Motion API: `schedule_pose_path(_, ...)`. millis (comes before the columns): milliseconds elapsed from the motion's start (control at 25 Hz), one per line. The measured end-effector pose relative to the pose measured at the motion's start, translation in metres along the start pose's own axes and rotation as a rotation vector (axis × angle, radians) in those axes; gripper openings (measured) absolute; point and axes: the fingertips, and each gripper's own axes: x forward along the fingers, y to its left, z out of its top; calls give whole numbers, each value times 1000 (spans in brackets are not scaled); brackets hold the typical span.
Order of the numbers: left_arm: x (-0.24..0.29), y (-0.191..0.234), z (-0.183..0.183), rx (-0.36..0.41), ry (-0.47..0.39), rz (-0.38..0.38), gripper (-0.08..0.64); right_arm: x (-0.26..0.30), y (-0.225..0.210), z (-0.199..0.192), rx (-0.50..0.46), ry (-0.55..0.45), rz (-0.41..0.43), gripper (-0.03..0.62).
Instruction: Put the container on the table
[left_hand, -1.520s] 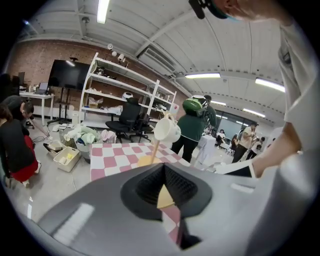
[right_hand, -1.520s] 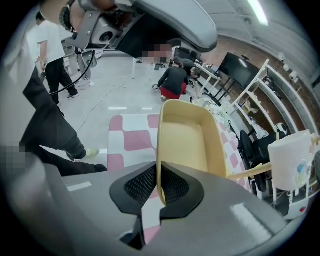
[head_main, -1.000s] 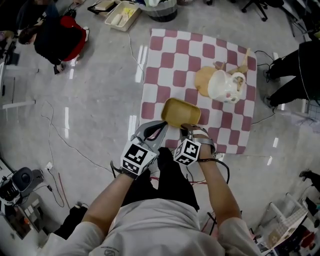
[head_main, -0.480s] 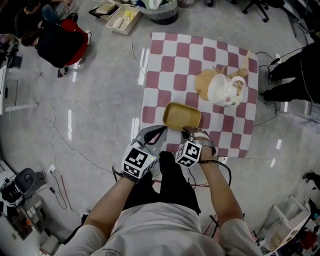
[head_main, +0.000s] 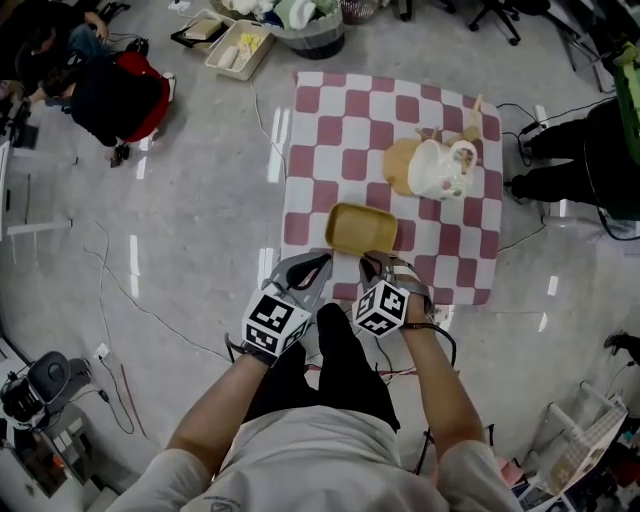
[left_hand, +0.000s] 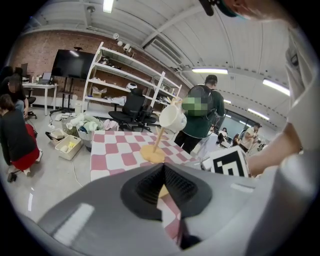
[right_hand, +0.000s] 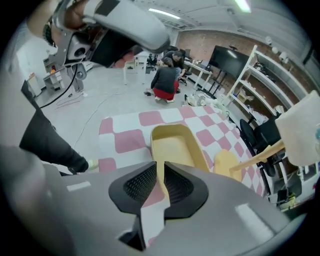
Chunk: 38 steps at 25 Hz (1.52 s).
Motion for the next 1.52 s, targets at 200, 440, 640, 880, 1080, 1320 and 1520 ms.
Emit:
schedule_pose_path(200, -17, -10, 7, 19, -9, -28, 6, -35, -4, 24, 82, -53, -85, 35)
schedule_pose_path(440, -46, -24, 21, 49, -31, -60, 6, -82, 4, 59, 163, -126, -166, 23)
schedule_pose_path(640, -73, -33, 33, 78, -59, -76, 6, -119, 9, 88, 216, -195, -223, 11)
schedule_pose_path(880, -109, -47, 52, 116, -101, -95, 6, -166, 17, 126, 312, -298, -253, 11)
schedule_pose_path(1080, -137, -51, 75, 153, -153, -87, 6, -200, 22, 157, 338, -372, -280, 11)
schedule_pose_path(1320, -169, -58, 94, 172, -202, -85, 6, -236, 30, 182, 343, -427, -333, 11)
schedule_pose_path(1520, -191, -64, 107, 155, -238, -84, 6, -266, 28, 197, 406, -497, -373, 11)
